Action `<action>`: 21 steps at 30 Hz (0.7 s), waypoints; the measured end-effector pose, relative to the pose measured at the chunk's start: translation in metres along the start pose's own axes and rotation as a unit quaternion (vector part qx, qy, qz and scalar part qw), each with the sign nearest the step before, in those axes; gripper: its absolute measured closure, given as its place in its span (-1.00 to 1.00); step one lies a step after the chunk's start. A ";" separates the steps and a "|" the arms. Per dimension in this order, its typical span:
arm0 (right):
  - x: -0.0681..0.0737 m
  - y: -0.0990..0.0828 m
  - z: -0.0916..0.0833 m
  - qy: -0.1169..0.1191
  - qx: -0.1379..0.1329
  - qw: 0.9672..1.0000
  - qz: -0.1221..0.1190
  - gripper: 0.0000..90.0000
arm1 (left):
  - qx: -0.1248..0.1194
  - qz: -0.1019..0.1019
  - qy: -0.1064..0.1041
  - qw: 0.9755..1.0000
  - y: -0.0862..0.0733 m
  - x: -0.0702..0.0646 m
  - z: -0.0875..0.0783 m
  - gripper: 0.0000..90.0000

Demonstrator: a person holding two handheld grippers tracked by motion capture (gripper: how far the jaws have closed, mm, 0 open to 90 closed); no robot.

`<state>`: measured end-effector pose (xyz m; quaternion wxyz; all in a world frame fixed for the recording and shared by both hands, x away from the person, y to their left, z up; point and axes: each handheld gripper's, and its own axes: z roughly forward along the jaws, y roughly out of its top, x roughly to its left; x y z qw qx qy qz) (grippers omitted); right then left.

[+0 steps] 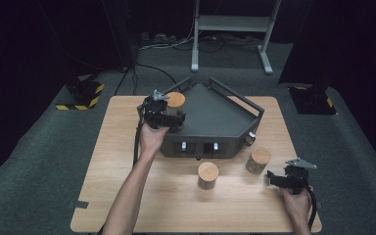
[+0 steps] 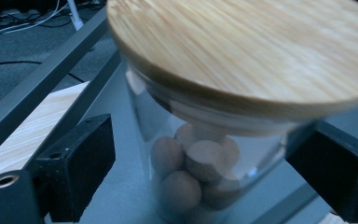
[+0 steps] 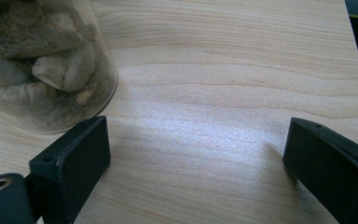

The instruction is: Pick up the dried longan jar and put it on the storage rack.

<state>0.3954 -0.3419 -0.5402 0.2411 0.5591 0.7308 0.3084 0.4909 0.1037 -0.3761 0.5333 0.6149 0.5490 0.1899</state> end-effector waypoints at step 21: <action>0.000 0.000 0.000 0.000 0.000 1.000 0.000 -0.85 | -0.003 0.000 -0.007 1.000 -0.008 -0.001 -0.025 -0.82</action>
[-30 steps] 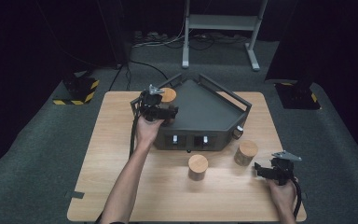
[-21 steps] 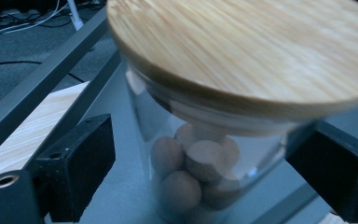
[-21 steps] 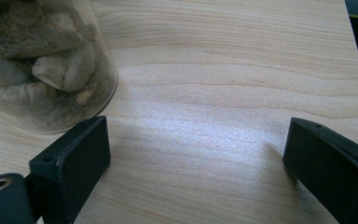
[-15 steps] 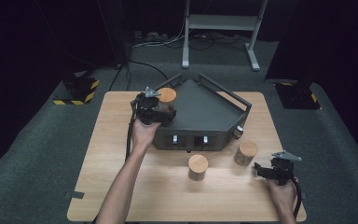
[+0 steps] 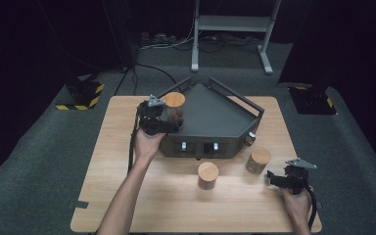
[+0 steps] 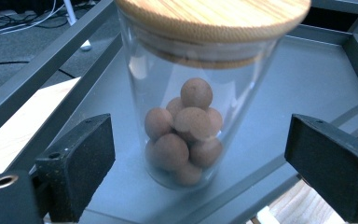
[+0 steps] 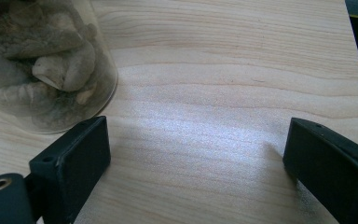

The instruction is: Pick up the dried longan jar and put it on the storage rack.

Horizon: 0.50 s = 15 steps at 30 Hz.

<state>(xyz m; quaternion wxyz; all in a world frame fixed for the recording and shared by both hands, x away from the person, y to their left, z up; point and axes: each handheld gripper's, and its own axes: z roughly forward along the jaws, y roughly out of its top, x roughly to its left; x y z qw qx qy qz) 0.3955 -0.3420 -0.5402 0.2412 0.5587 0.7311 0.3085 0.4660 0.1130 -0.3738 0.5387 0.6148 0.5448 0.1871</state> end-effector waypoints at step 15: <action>0.000 0.000 0.000 0.000 0.000 1.000 0.000 -0.85 | -0.007 -0.003 -0.008 1.000 -0.014 0.004 -0.025 -0.82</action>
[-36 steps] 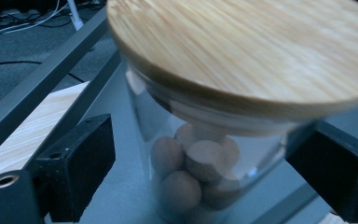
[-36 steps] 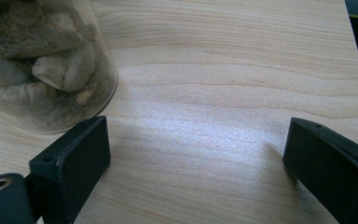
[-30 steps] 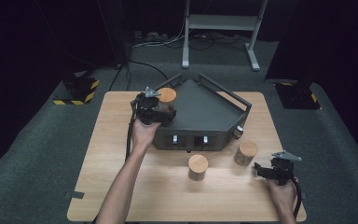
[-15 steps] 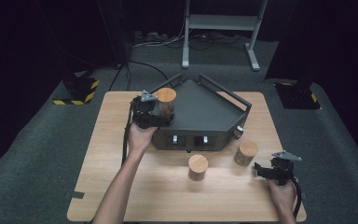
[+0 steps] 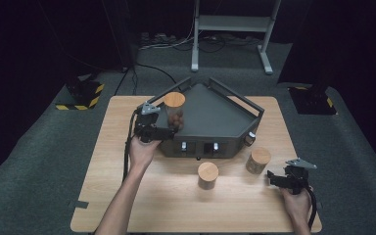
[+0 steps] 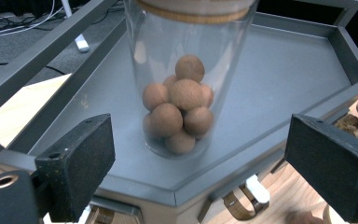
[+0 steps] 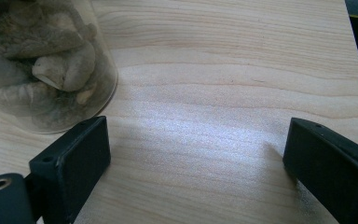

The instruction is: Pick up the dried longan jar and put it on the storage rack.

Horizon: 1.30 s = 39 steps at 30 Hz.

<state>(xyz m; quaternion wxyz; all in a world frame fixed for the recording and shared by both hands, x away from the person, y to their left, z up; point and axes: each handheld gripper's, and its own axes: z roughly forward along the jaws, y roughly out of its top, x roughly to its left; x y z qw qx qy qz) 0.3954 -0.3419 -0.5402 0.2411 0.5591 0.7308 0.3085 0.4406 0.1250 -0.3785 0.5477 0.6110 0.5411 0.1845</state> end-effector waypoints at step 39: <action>0.000 0.000 0.000 0.000 0.000 1.000 0.000 -0.85 | 0.013 0.003 0.011 1.000 -0.041 0.011 -0.021 -0.82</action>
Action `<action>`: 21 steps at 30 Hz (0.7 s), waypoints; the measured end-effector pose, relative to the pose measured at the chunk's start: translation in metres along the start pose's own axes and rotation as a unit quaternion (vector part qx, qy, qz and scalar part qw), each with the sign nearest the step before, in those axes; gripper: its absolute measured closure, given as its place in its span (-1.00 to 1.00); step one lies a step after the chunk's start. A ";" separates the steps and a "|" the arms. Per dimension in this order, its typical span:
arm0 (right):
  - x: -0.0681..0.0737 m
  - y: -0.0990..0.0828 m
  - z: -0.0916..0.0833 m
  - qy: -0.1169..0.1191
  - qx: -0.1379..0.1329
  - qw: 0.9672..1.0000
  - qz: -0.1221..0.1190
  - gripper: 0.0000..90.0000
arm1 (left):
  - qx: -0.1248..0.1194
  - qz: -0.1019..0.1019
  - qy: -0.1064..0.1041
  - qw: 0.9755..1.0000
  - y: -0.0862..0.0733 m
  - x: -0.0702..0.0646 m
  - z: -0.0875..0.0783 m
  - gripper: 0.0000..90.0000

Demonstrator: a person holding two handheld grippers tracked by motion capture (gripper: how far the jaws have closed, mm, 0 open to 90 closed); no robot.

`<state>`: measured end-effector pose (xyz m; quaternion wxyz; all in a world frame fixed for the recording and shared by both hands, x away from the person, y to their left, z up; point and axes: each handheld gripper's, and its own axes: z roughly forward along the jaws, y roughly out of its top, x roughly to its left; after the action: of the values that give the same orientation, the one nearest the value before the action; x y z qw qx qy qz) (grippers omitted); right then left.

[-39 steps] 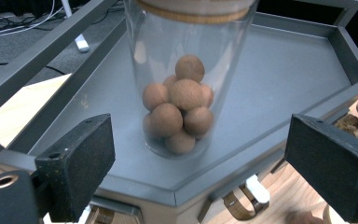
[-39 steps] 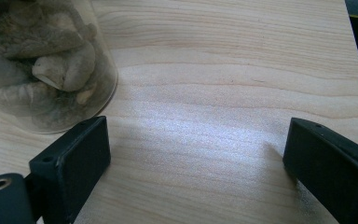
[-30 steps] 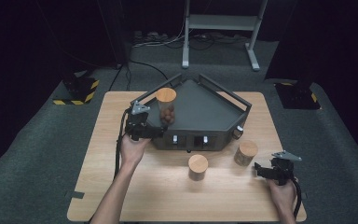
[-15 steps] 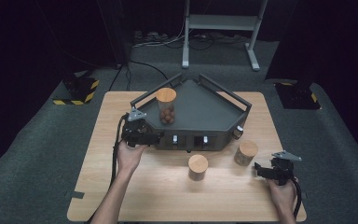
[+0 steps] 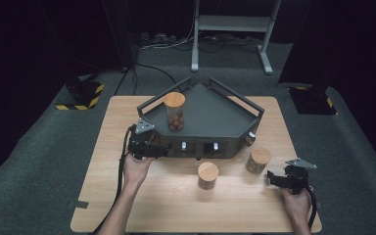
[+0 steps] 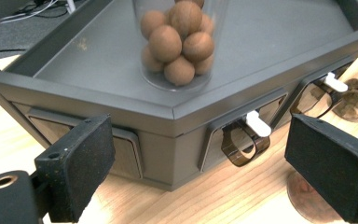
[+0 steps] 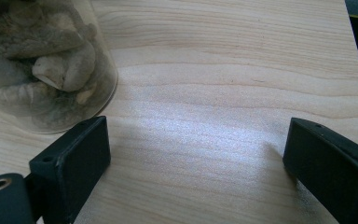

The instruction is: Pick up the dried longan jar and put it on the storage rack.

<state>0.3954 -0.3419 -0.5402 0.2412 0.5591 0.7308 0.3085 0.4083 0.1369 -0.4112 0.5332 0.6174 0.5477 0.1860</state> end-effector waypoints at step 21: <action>0.000 0.000 0.000 0.000 0.000 1.000 0.000 -0.85 | 0.010 0.000 0.008 1.000 -0.023 0.009 0.002 -0.83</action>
<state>0.3953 -0.3419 -0.5402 0.2411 0.5592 0.7307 0.3085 0.4019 0.1405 -0.4347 0.5223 0.6213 0.5538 0.1859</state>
